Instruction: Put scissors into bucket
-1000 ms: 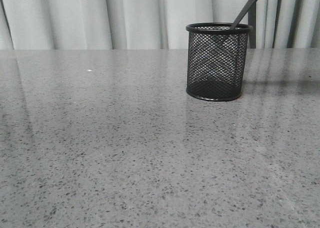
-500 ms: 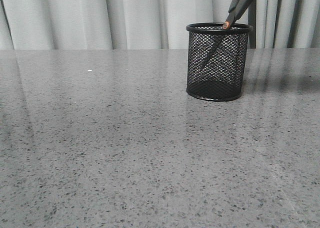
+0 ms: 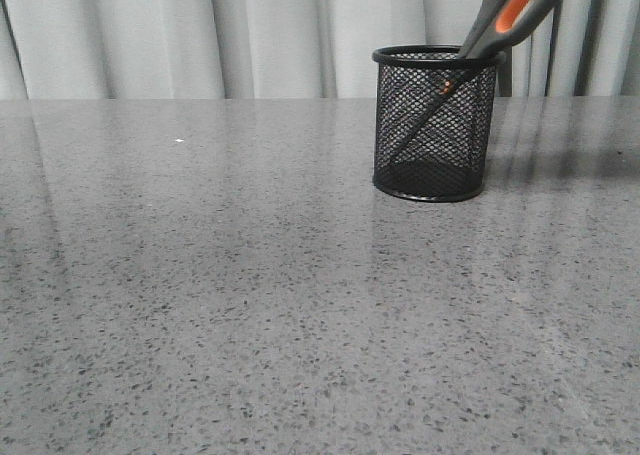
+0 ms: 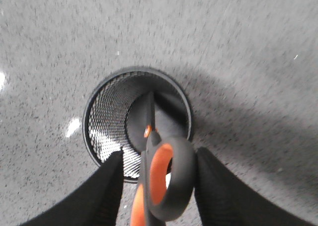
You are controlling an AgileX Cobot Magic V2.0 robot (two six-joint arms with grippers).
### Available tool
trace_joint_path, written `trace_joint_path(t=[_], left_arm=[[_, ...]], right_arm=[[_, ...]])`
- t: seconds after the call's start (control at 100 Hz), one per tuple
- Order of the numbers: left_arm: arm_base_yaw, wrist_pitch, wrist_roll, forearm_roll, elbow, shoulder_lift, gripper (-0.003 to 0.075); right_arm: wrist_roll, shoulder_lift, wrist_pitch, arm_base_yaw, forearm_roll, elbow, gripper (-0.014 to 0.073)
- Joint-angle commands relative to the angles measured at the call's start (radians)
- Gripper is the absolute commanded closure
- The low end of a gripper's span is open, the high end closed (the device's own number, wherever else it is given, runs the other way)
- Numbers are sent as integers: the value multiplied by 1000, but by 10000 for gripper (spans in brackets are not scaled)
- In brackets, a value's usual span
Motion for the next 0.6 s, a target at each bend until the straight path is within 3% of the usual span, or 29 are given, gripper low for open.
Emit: trace_joint_path(t=[0.0, 0.19, 0.35, 0.45, 0.59], left_arm=[[3, -66, -14, 10, -27, -10, 136], [3, -64, -14, 28, -27, -10, 136], [3, -64, -14, 27, -27, -10, 164], [3, -64, -14, 27, -27, -10, 280], [3, -41, -14, 14, -27, -10, 568]], right_arm=[[-4, -43, 37, -4, -32, -90, 274], [93, -110, 53, -4, -191, -234, 275], [108, -203, 19, -4, -142, -250, 300], [108, -255, 7, -4, -81, -250, 400], [108, -326, -47, -4, 9, -225, 598]])
